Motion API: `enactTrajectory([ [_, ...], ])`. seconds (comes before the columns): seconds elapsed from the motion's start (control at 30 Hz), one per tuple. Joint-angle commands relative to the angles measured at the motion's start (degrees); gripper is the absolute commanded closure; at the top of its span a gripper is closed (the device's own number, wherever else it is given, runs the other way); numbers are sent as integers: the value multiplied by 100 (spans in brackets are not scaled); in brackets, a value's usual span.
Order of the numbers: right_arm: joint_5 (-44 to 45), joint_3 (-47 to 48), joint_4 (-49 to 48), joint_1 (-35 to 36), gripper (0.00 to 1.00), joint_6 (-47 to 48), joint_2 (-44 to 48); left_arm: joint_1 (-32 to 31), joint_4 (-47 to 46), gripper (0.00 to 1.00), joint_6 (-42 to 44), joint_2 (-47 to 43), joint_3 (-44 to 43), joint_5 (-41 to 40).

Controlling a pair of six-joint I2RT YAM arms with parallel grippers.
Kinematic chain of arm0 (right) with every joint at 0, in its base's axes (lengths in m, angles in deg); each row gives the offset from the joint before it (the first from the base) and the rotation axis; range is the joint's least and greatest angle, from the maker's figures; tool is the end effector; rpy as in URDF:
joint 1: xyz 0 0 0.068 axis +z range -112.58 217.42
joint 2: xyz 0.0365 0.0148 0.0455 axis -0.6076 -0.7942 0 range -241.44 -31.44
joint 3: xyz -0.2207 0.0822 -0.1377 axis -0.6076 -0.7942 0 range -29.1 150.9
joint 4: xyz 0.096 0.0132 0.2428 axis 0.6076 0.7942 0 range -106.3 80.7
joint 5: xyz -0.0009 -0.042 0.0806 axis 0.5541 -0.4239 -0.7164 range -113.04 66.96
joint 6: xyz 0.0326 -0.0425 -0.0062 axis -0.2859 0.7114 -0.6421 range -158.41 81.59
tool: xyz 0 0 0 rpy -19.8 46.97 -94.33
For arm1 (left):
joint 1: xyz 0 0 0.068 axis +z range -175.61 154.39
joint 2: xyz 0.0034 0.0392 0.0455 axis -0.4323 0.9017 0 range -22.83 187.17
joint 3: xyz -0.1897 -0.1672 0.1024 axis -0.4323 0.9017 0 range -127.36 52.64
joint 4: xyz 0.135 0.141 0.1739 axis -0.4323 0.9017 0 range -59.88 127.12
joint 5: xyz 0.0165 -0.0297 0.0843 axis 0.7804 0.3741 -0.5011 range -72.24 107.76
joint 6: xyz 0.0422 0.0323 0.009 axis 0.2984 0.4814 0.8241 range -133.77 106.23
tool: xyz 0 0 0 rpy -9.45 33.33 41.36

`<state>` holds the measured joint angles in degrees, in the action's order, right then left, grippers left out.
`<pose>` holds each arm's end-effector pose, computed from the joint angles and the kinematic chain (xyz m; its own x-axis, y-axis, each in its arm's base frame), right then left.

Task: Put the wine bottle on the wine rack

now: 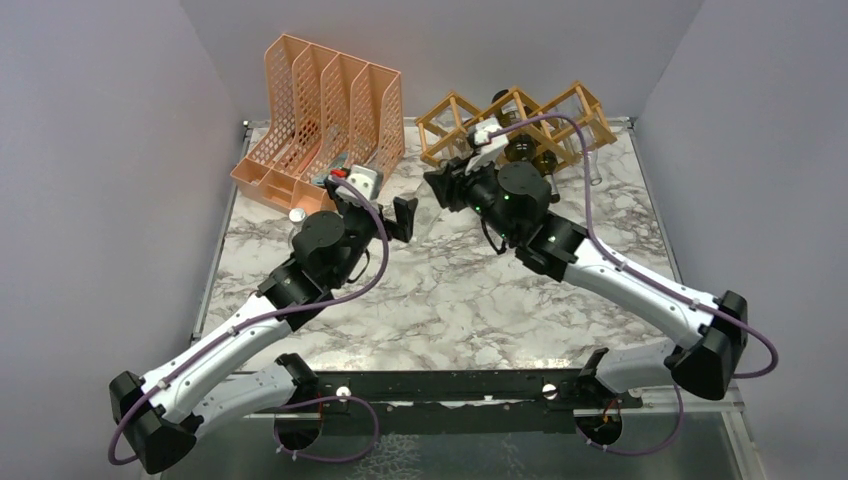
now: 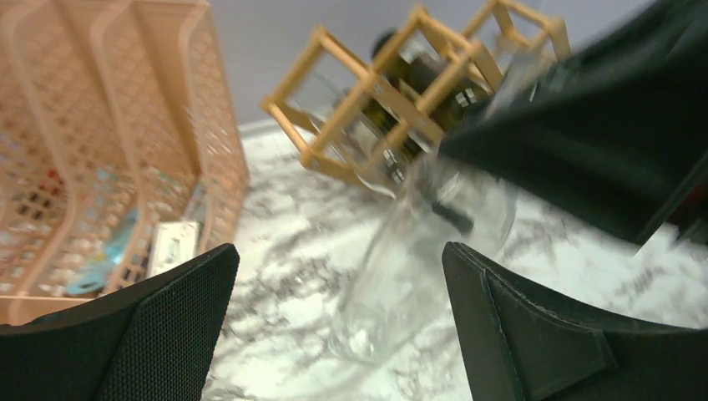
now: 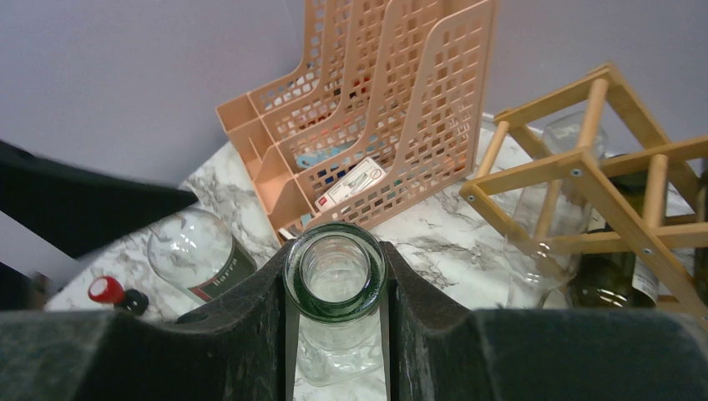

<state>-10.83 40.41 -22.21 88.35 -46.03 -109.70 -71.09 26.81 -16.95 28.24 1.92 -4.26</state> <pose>0.2114 0.2485 0.3885 -0.1140 0.0653 -0.9913 -0.6161 0.7781 0.1221 0.1541 -0.1376 0.3829 0.0141 -0.0876 -0.9961 0.3997 0.9136 -0.0747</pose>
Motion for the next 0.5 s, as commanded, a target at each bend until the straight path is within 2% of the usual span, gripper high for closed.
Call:
enactTrajectory([
  [0.0,705,54,303,28,99,-551,520,12,-558,1,-316,-43,649,1400],
  [0.17,734,161,794,28,99,-924,748,12,-1445,1,-203,32,1325,2170],
  [0.47,596,397,1308,26,99,-1391,843,10,-2201,1,310,978,1561,2487],
])
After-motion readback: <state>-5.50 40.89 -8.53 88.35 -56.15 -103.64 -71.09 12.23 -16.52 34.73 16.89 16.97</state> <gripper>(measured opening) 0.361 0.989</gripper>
